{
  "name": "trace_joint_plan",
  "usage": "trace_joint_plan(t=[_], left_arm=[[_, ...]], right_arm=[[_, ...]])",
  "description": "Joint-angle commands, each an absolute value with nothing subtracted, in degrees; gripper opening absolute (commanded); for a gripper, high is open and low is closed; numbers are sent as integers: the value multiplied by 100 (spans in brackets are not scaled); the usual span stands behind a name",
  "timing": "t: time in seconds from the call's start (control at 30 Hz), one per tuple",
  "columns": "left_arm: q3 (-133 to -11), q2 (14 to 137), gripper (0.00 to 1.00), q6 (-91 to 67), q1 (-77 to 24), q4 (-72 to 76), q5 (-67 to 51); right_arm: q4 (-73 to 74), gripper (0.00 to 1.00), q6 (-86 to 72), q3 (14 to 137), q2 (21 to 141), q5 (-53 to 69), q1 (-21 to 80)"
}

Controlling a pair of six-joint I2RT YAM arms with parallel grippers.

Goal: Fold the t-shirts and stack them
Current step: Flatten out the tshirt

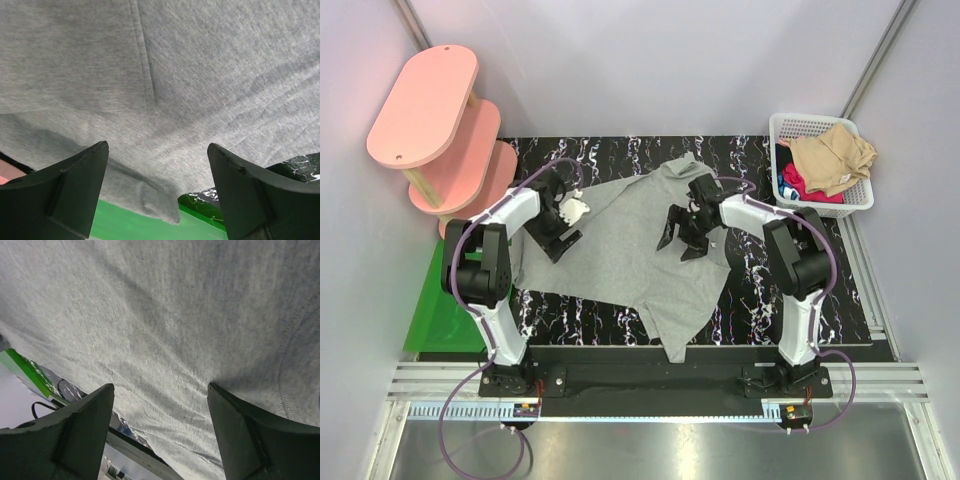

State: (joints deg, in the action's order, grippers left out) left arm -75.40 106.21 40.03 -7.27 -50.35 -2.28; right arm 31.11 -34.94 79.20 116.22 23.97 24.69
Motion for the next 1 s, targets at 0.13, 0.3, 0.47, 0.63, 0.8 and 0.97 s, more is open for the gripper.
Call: trace_joint_plan(t=[0.13, 0.3, 0.47, 0.63, 0.8, 0.97], left_arm=[[-6628, 9976, 85, 4087, -1107, -4957, 211], [-6241, 9607, 85, 4069, -1441, -5062, 342], [-6012, 9282, 85, 3999, -1810, -5387, 159], [-5915, 9097, 84, 3850, -2144, -5650, -351], [-5836, 9228, 84, 3744, -2592, -5748, -597], [-5845, 9422, 83, 3656, -2733, -5801, -984]], right_arm=[[2733, 86, -3481, 6434, 11074, 2250, 2514], [2909, 87, -3121, 6091, 10776, 2048, 2374], [3094, 88, -3041, 5933, 10284, 1995, 2118], [3120, 89, -2988, 5959, 10143, 1978, 1891], [3085, 89, -2944, 6100, 10266, 2363, 1740], [2997, 89, -3050, 6064, 9766, 2742, 1749]])
